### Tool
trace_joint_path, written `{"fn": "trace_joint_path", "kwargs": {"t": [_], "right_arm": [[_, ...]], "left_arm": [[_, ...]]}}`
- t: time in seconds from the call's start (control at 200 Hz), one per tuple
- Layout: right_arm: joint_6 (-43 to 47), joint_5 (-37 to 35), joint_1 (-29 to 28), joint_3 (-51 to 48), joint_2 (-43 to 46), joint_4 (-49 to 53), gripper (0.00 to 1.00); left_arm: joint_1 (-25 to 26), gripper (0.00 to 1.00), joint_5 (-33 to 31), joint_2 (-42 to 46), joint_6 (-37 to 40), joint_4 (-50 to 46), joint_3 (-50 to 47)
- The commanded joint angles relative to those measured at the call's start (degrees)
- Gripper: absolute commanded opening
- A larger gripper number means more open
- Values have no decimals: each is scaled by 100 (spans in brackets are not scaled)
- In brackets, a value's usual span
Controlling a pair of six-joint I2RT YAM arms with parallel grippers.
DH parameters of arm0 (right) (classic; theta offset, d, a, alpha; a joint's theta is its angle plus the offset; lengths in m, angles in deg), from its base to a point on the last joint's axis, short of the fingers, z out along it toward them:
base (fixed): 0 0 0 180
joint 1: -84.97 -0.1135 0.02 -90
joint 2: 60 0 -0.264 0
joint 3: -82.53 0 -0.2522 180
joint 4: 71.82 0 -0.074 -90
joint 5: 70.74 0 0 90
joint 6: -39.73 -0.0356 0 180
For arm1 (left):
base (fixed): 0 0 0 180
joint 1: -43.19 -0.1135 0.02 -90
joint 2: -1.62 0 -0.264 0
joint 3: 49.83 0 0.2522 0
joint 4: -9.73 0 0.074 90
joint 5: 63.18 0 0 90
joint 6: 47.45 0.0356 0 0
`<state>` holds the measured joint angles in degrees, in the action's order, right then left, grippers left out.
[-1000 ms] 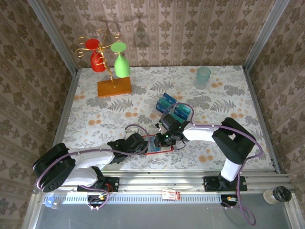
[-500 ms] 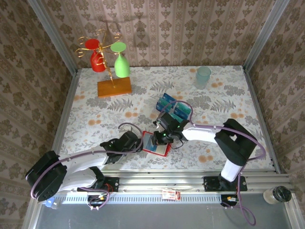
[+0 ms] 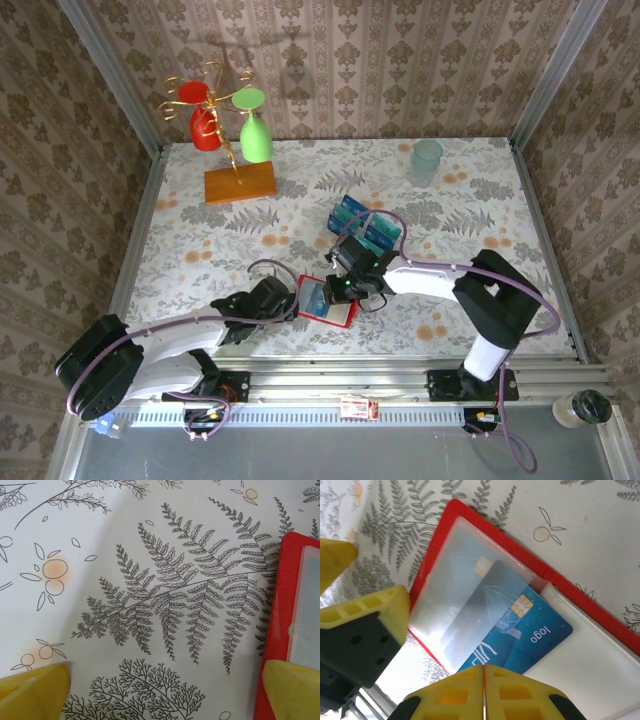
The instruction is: Put the credit cards into the card holder
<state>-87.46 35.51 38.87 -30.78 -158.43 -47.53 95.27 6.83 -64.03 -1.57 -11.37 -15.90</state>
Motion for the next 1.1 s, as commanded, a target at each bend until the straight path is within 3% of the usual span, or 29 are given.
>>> {"fn": "trace_joint_path", "kwargs": {"t": [0.0,0.5,0.785,0.905,1.095], "right_arm": [[141,-110,31,186,-290,68,8],[-32,263,10,869,-1128,-228,6],[89,313,32,1149,-1057,-82,7],[44,230,38,934,-596,-120,12],[40,-305,32,422,425,280,29]], "left_arm": [[3,100,88,-45,-11,12,-109],[222,100,-49,90,-281,-5,-240],[251,100,-193,380,-377,-121,-260],[255,100,-247,464,-378,-220,-182],[235,100,-290,540,-302,-320,-32]]}}
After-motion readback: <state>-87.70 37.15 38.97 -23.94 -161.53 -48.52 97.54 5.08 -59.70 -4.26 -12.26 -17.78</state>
